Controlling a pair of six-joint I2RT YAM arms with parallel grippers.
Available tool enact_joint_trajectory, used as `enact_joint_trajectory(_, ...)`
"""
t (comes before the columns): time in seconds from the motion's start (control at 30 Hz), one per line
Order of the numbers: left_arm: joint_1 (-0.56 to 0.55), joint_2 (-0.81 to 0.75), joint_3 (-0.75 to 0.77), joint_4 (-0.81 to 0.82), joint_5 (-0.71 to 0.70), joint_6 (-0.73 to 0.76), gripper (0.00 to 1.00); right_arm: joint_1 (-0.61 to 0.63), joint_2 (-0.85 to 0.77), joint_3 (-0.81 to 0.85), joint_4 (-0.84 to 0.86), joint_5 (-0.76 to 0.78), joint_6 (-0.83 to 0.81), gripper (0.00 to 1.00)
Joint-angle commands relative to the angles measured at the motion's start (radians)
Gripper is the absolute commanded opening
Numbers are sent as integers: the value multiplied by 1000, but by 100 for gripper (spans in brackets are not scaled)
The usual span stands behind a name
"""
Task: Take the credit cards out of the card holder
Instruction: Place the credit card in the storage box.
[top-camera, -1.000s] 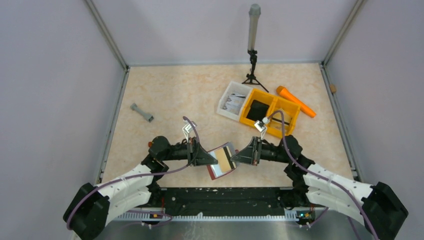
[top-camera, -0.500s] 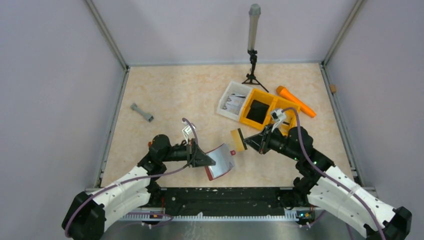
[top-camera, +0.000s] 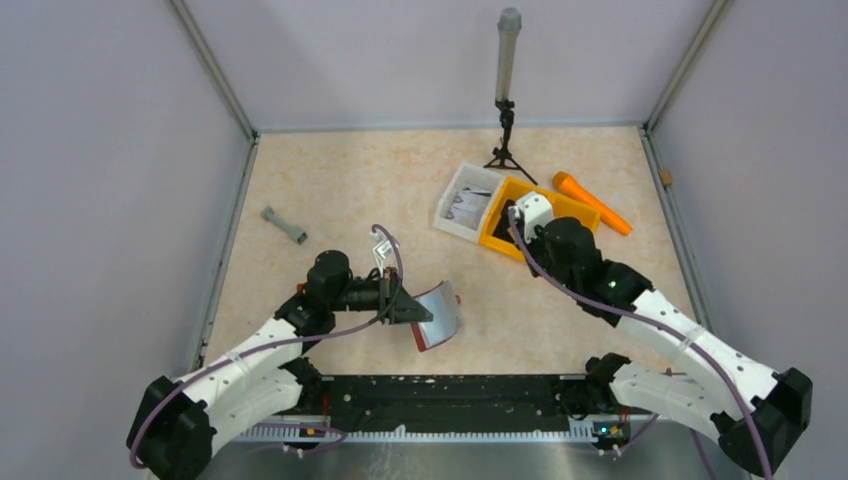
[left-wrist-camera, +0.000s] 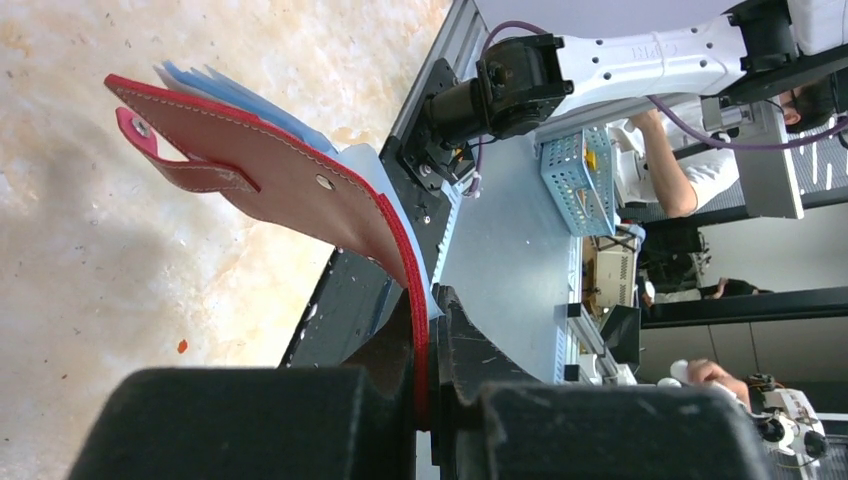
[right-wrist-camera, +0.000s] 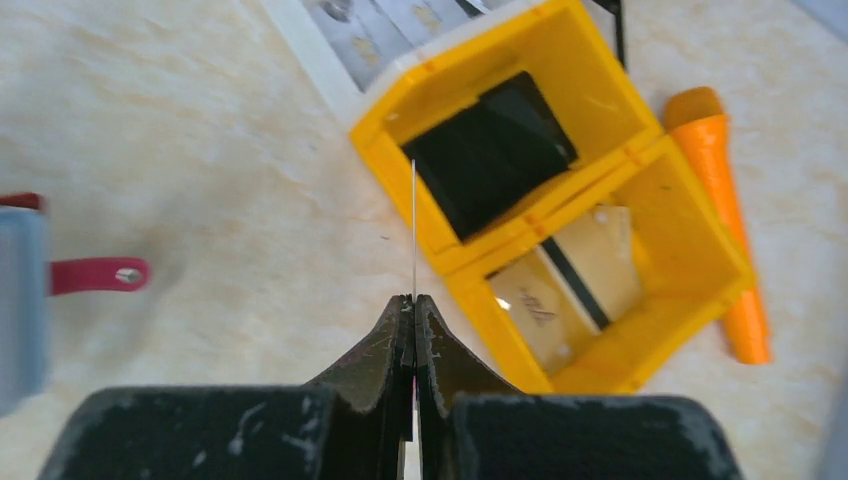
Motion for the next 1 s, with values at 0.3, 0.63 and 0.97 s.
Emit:
enact_joint_trajectory(0.3, 4, 53, 94, -6, 79, 64, 0, -129, 167, -40, 239, 222, -894, 0)
enact_joint_trajectory(0.63, 4, 68, 36, 186, 133, -49, 0, -266, 287, -55, 316, 110, -972, 0)
enact_joint_trajectory(0.97, 4, 89, 11, 255, 183, -90, 0, -353, 343, -82, 429, 68, -1077, 0)
